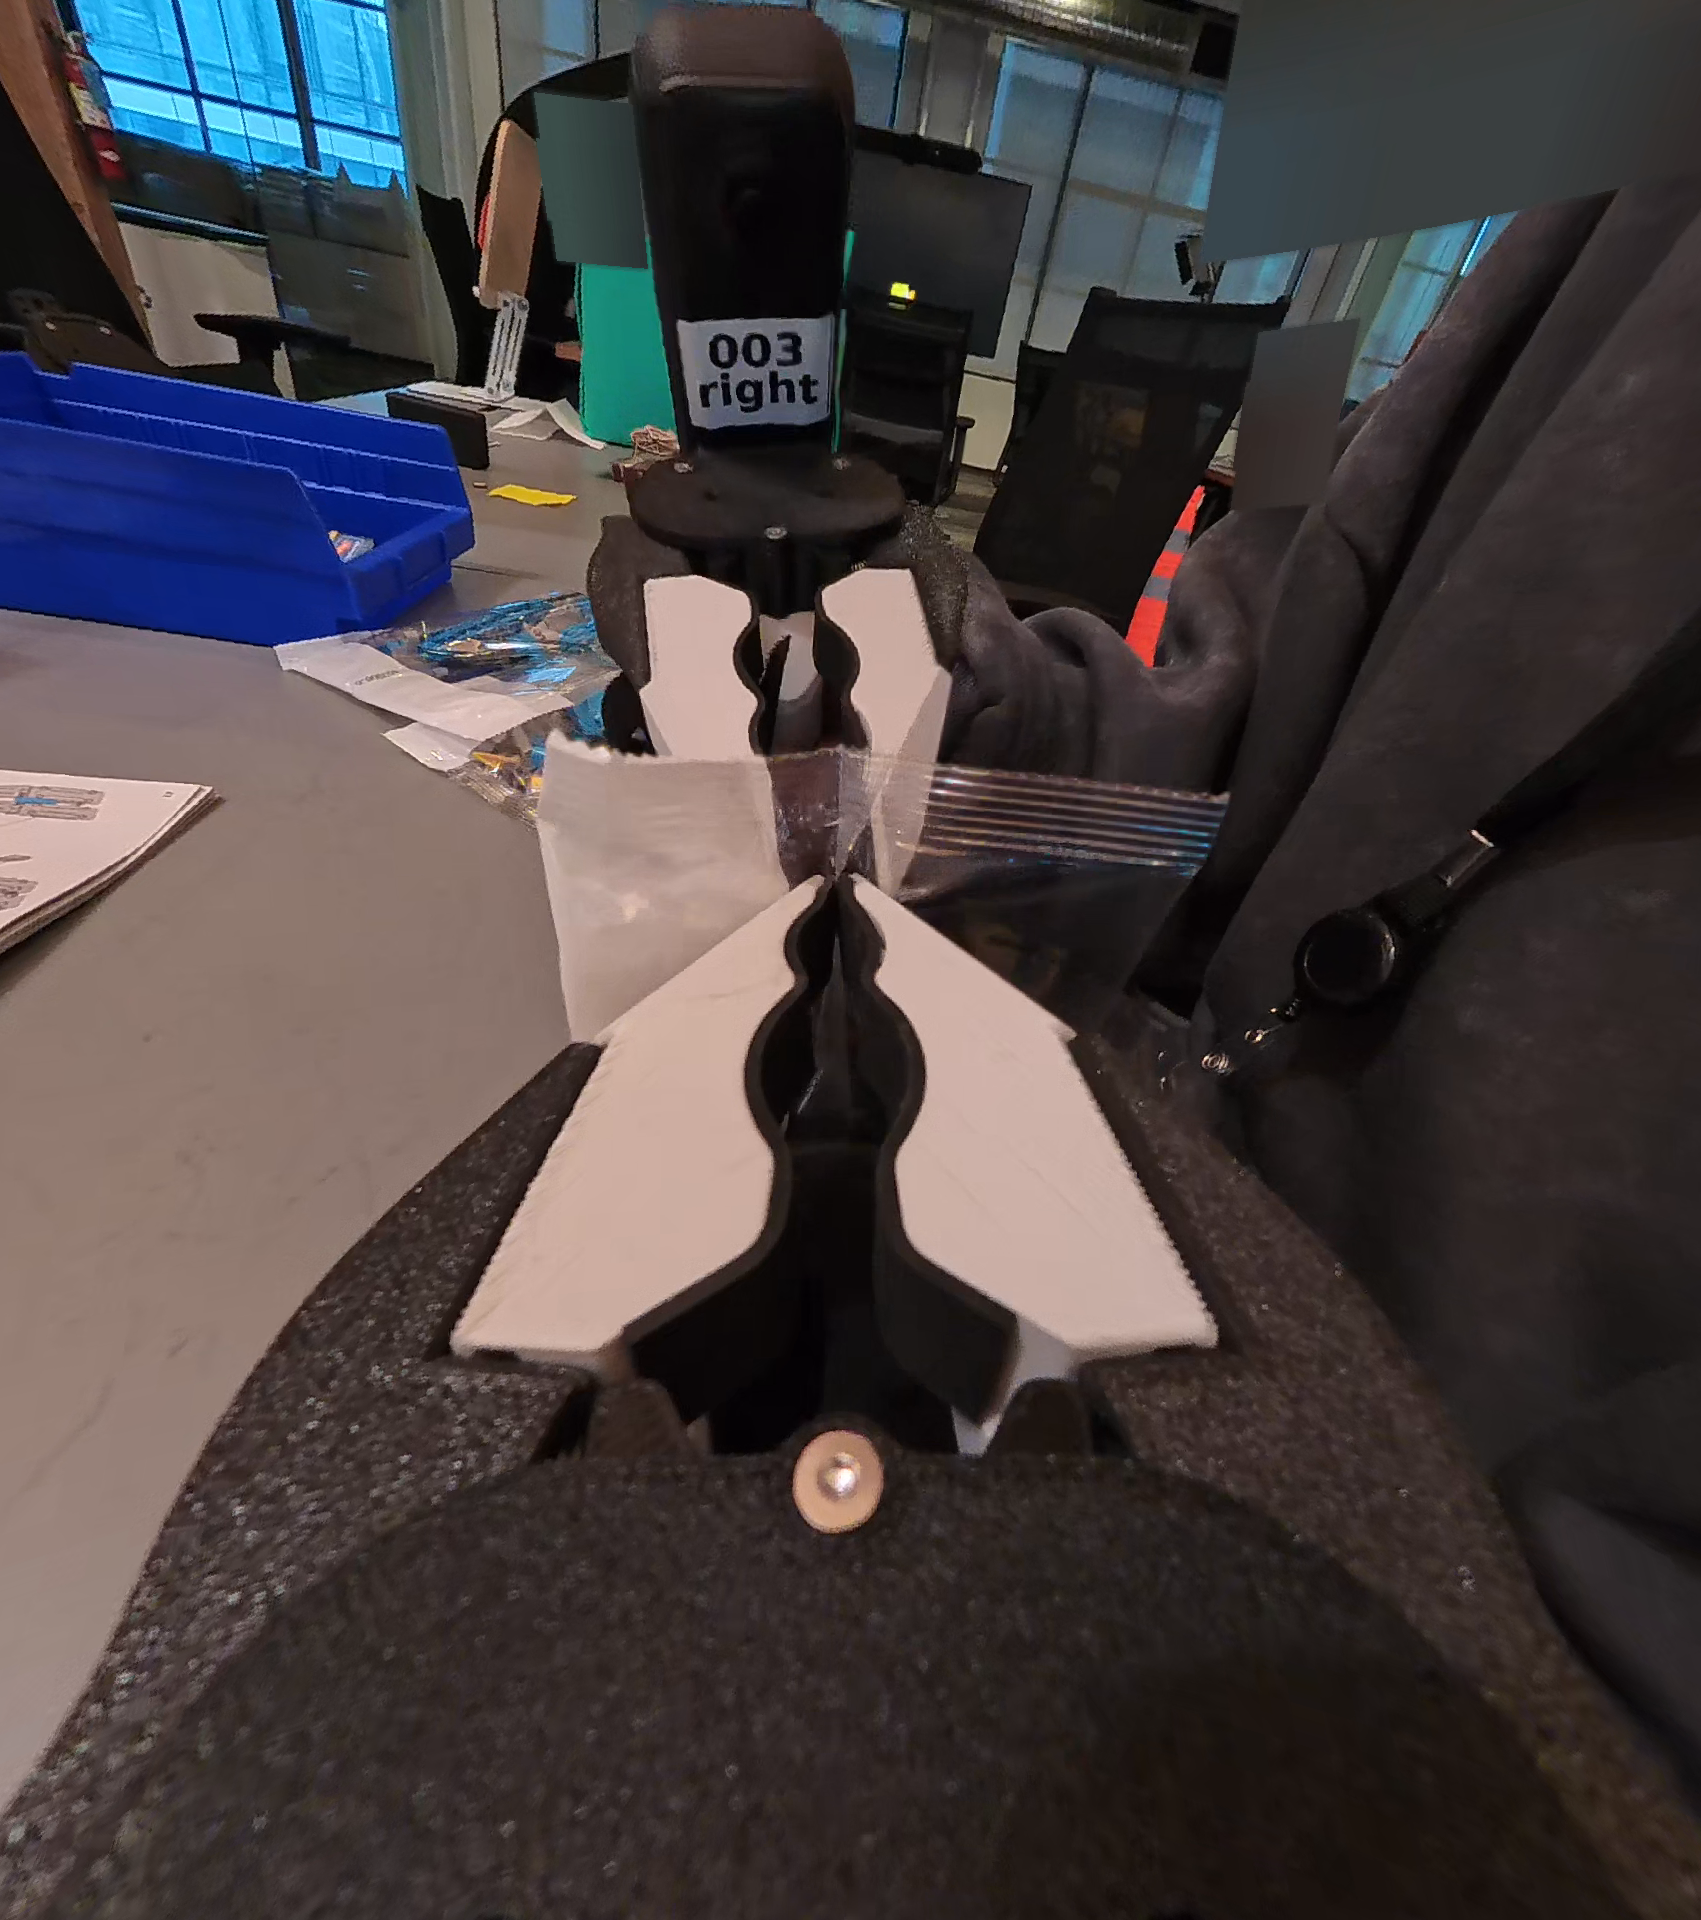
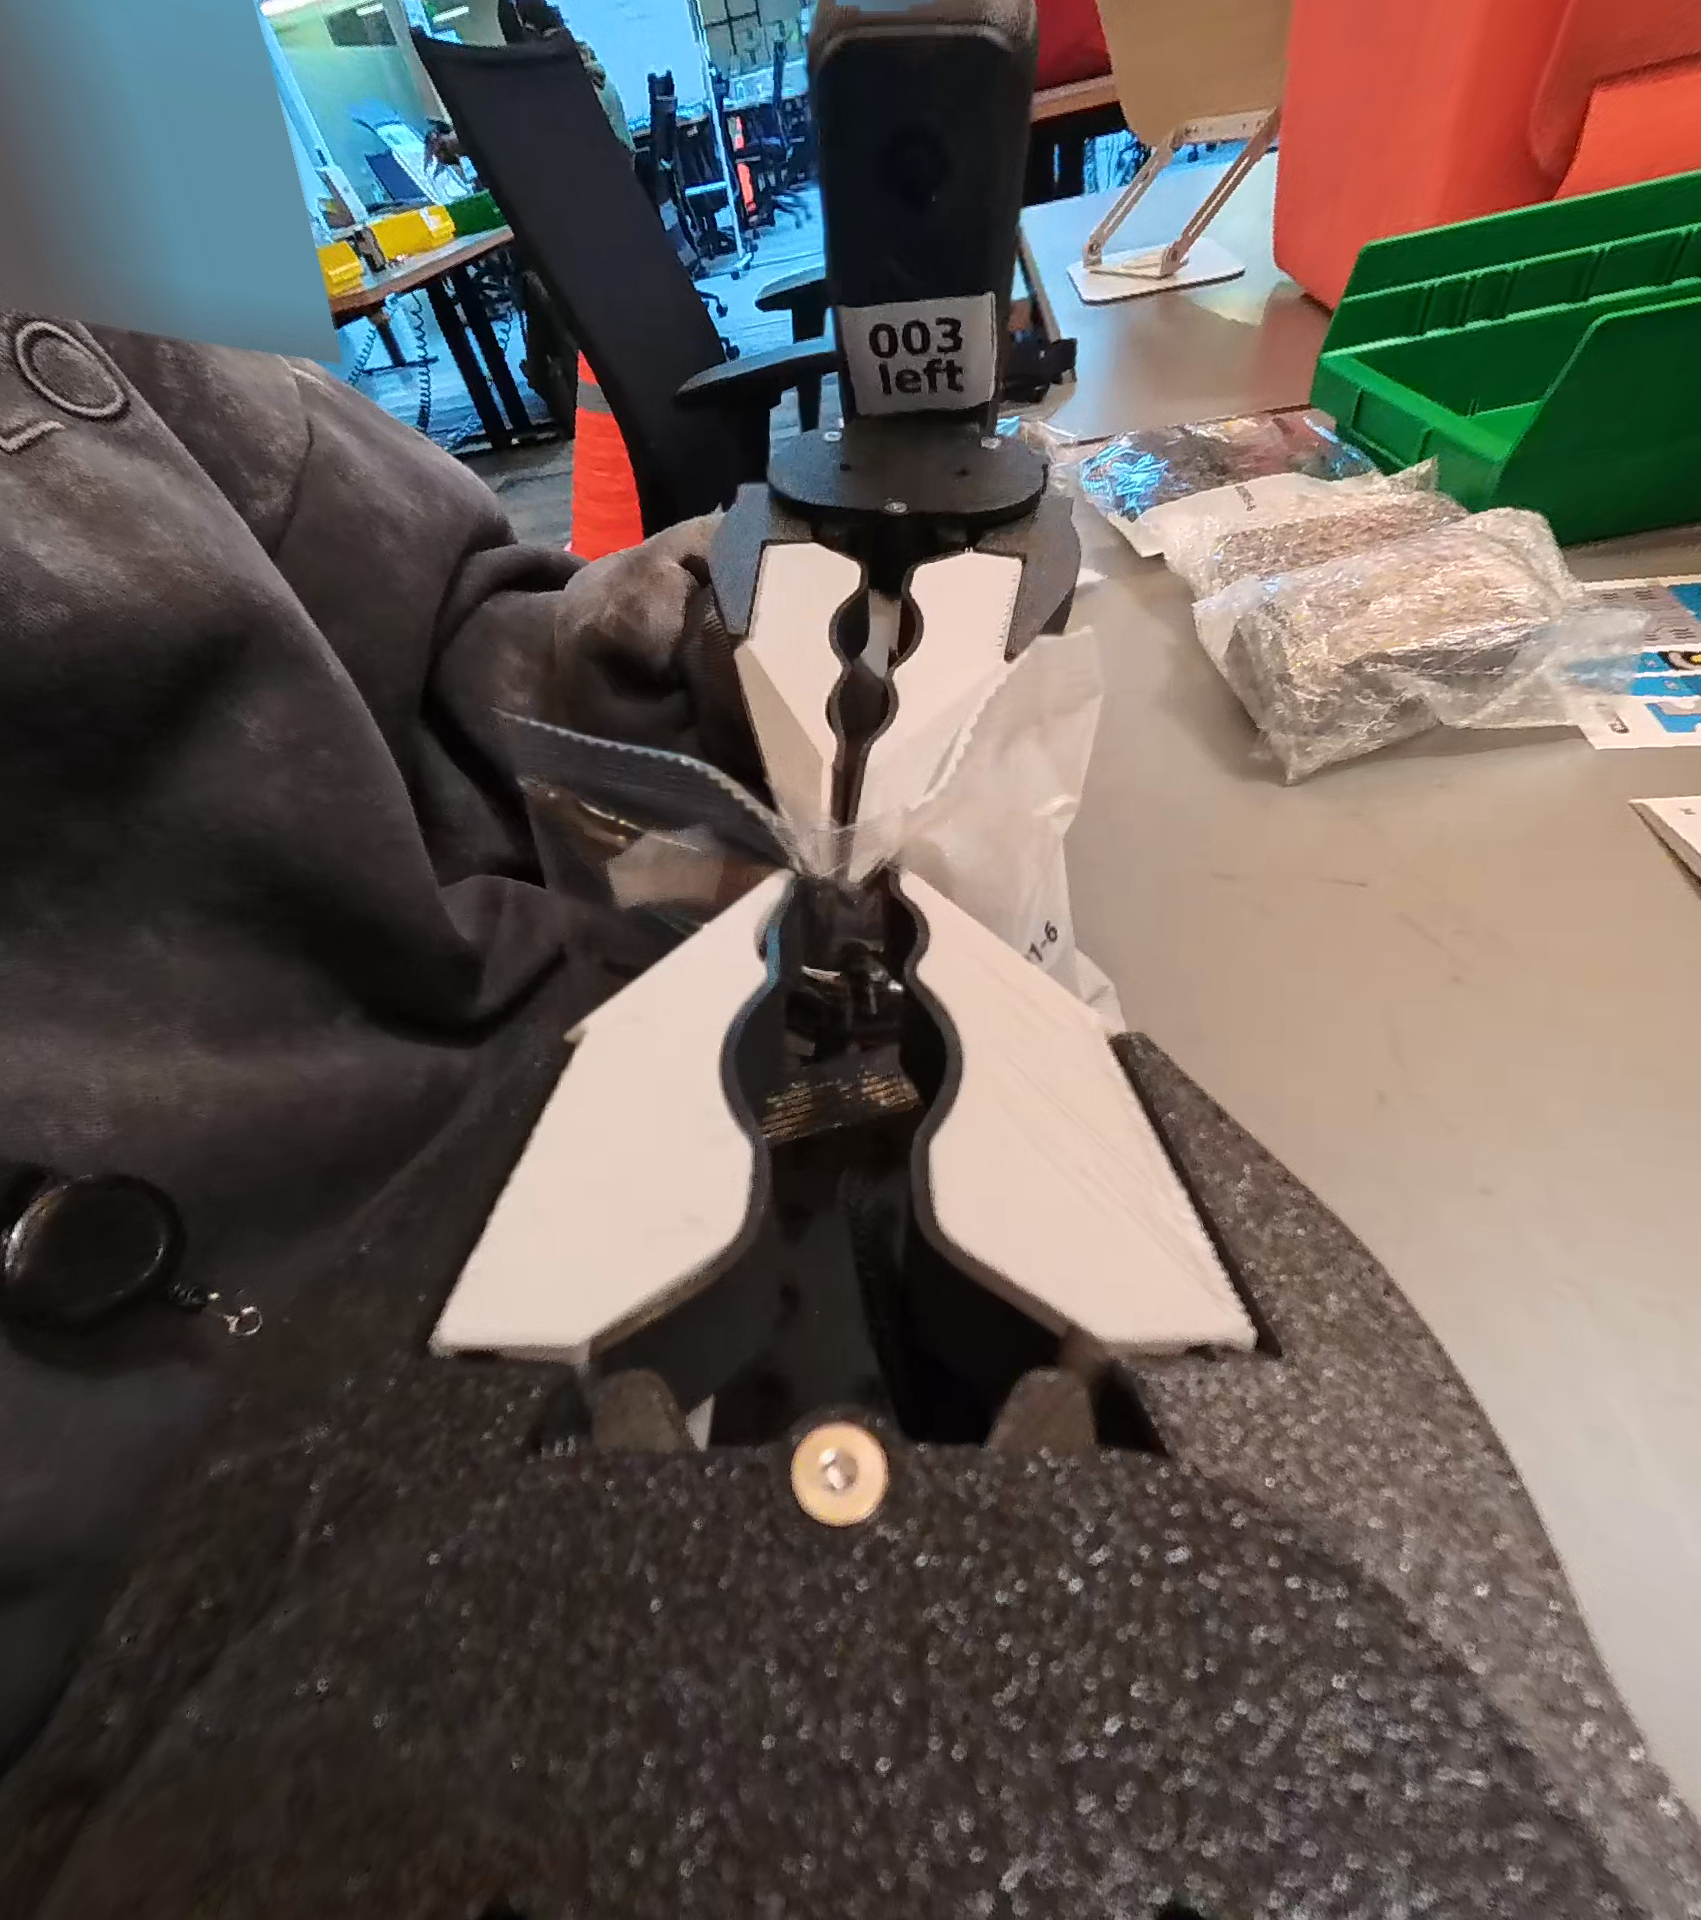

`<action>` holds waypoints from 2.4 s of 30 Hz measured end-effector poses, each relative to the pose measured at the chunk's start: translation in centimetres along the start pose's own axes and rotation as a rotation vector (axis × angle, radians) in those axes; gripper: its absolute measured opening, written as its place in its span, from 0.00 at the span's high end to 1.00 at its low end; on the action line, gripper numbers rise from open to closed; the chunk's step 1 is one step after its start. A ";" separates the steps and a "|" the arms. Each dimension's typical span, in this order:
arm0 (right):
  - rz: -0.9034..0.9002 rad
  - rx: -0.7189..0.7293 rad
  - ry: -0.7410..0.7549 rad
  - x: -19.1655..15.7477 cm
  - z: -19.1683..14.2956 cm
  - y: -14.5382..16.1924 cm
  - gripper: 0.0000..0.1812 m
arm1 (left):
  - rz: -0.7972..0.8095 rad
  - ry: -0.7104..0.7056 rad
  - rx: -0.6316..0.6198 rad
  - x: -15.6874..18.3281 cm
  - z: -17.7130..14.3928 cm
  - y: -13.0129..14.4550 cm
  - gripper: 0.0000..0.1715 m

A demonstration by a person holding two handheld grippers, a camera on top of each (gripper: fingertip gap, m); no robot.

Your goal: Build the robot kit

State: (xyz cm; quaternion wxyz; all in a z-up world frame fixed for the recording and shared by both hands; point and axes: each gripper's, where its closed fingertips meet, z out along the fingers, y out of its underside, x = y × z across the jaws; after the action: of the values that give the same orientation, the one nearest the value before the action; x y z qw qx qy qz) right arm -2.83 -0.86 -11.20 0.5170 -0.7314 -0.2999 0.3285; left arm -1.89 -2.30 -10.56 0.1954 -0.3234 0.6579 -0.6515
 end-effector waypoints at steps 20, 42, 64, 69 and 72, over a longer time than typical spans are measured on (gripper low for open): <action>-0.002 0.051 -0.027 -0.3 -1.6 -0.5 1.00 | 0.040 -0.004 0.025 0.4 -1.3 -0.5 1.00; 0.093 0.095 0.008 1.4 -1.0 -0.5 0.91 | 0.018 -0.097 0.044 -1.8 -2.4 -0.6 1.00; -0.116 0.116 -0.010 0.6 0.2 -1.9 0.91 | -0.106 0.050 0.103 -0.5 -1.1 -1.3 1.00; -0.113 0.120 0.016 0.8 -0.1 -1.9 0.94 | -0.103 0.039 0.101 -0.6 -1.2 -1.2 1.00; -0.102 0.114 0.037 1.2 -0.2 -1.8 0.96 | -0.095 0.003 0.095 -1.0 -1.0 -1.1 1.00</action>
State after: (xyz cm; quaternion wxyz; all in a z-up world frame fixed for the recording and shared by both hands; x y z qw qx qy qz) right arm -2.15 0.45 -9.63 0.5792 -0.6906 -0.3079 0.3046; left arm -1.65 -0.78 -9.54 0.1782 -0.3436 0.6104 -0.6910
